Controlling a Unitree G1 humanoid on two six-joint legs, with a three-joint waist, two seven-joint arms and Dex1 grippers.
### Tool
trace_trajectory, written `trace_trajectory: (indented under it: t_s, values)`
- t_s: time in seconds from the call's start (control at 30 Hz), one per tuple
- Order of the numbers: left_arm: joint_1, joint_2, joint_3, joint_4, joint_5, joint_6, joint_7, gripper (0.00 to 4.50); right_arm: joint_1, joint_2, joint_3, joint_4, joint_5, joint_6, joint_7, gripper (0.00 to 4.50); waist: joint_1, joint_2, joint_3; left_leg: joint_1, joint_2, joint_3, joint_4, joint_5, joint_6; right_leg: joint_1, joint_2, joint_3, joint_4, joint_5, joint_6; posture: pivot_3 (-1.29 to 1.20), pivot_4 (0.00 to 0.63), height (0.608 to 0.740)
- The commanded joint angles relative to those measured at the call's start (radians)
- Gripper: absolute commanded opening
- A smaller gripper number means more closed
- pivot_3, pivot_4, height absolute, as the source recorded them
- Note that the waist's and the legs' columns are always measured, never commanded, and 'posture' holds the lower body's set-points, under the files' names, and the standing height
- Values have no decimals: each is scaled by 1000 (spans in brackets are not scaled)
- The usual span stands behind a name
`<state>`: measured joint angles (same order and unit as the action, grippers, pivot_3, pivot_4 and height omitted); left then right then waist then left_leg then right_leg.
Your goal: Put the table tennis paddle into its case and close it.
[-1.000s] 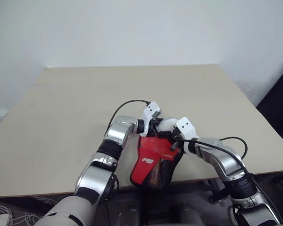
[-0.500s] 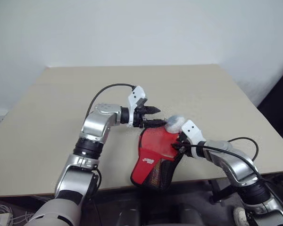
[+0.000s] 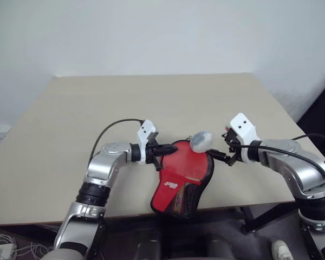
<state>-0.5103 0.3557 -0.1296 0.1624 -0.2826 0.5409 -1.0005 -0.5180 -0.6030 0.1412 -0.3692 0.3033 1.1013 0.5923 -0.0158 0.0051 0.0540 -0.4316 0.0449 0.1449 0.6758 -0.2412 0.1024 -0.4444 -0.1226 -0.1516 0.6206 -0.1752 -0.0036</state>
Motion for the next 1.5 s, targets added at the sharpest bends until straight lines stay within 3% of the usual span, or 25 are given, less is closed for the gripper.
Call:
trace_trajectory:
  t_s: [0.03, 0.43, 0.7, 1.13, 1.2, 1.5]
  values:
    - [-2, -32, -22, -8, 12, -68, 23, 39, -43, 25, 9, 64, -23, -53, -19, 4500, -1, 0, 0, 0, 0, 1, 0, 0, 0, 0, 0, 0, 0, 0, 0, 0, 0, 715]
    - [-21, -107, -100, 135, 70, -197, 19, 39, -118, 124, 114, 327, -106, -241, -5, 4500, -6, 0, 0, 0, 0, 3, 1, 0, 0, -1, 1, 2, 2, 0, 0, 0, 0, 715]
    - [-17, -133, -126, 263, 120, -295, 13, 39, -170, 173, 116, 477, -145, -322, 5, 4500, -5, 1, 0, 0, 0, 4, 2, 1, -1, -1, 1, 2, 2, 0, 0, 0, 0, 715]
    - [19, -141, -156, 333, 168, -362, 7, 0, -196, 216, 100, 552, -170, -358, -7, 391, -5, 7, -5, 2, 1, 4, 4, 0, 0, 1, 0, 2, 3, 1, 1, 0, 0, 715]
    - [22, -142, -158, 336, 174, -364, 6, 0, -206, 218, 102, 570, -184, -368, -14, 148, -5, 9, -5, 2, 1, 4, 4, 0, 0, 1, 0, 2, 3, 1, 1, 0, 0, 715]
    - [20, -129, -171, 344, 195, -362, -1, 0, -253, 183, 123, 686, -263, -462, -7, 148, -5, 9, -6, 2, 1, 4, 4, 0, 0, 1, 0, 2, 4, 1, 1, 0, 0, 715]
